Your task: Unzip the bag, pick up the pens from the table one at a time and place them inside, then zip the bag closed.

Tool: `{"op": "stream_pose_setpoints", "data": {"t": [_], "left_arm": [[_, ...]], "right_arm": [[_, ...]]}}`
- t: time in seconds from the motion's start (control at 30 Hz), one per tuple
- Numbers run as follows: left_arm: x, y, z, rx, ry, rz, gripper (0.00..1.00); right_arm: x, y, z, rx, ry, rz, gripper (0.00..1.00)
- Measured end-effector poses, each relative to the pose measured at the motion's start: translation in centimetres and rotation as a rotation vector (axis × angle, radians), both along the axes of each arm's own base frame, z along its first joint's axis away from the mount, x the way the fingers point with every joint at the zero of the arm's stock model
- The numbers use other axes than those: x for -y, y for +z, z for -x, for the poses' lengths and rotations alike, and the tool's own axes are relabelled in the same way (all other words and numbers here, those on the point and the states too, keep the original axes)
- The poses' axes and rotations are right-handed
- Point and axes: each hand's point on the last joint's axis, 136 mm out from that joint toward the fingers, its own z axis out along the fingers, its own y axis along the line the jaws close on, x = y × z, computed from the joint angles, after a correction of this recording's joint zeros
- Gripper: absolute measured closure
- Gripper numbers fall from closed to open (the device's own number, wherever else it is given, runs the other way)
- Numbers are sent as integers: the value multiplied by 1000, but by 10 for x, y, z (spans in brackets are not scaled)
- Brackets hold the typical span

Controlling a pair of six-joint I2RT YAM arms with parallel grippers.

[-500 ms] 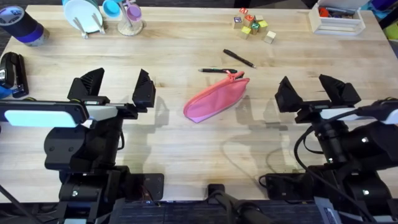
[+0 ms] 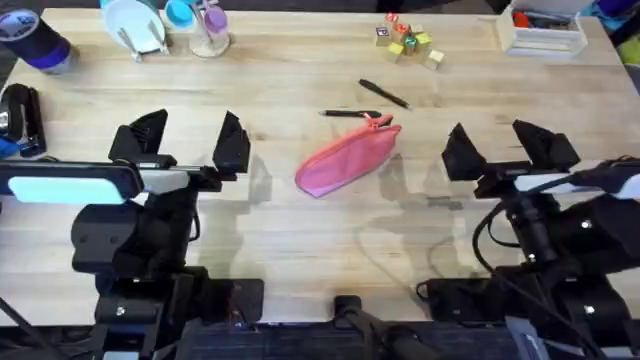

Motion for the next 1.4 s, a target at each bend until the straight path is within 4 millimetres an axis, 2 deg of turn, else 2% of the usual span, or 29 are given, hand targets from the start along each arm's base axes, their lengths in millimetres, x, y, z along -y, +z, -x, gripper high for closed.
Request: {"op": "stream_pose_setpoints", "data": {"t": [0.23,0.4,0.53,0.73,0.87,1.13,1.23,1.4], "left_arm": [[0,3,0,11,-1,0,7],[0,2,6,-62,-2,-1,7],[0,30,17,-68,-1,-4,7],[2,87,22,-27,-15,-10,7],[7,116,14,-77,-42,-10,7],[16,147,-17,-300,-94,-1,7],[21,151,-25,-391,-126,9,7],[36,142,-34,-559,-208,44,6]], "right_arm": [[0,2,0,8,0,0,5],[0,4,1,3,2,7,5],[0,9,3,-6,5,30,5],[0,50,9,-4,7,41,5],[-1,59,11,-121,13,42,5],[-13,71,-5,-413,98,58,5],[-15,73,-9,-527,116,54,5],[-17,69,-15,-721,134,41,5]]}}
